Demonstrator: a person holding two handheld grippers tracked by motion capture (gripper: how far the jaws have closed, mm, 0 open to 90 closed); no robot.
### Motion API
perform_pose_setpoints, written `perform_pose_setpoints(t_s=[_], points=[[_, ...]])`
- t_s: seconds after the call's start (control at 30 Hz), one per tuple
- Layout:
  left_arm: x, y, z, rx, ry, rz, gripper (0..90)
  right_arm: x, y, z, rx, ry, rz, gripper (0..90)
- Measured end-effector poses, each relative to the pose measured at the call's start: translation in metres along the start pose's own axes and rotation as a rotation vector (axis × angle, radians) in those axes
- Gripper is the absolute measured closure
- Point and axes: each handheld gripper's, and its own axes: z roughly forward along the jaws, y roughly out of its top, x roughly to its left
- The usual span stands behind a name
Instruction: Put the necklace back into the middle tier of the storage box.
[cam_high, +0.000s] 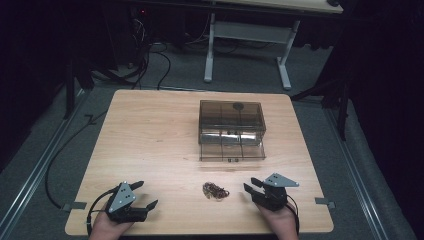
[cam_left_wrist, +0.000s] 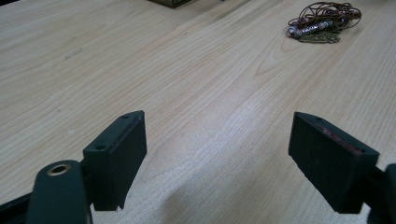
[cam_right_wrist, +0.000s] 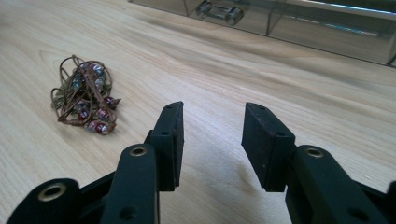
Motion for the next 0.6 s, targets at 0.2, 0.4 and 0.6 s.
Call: perform_pose_setpoints(t_s=[0.2,0.4,0.6], points=[[0.0,0.0002,0.0005,0.004,-0.008,0.003,19.9,-0.0004,-0.0002,0.0007,0.016,0.005,0.009,56.9],[0.0002,0.0004,0.0008,0.002,-0.017,0.007,19.9,0.0004,0.0001,0.0016,0.023,-0.002,0.001,56.1],[0.0003,0.0002,0.0003,0.001,-0.018,0.007,19.9,0.0008,0.0003,0.001,0.019,-0.003,0.001,55.3]])
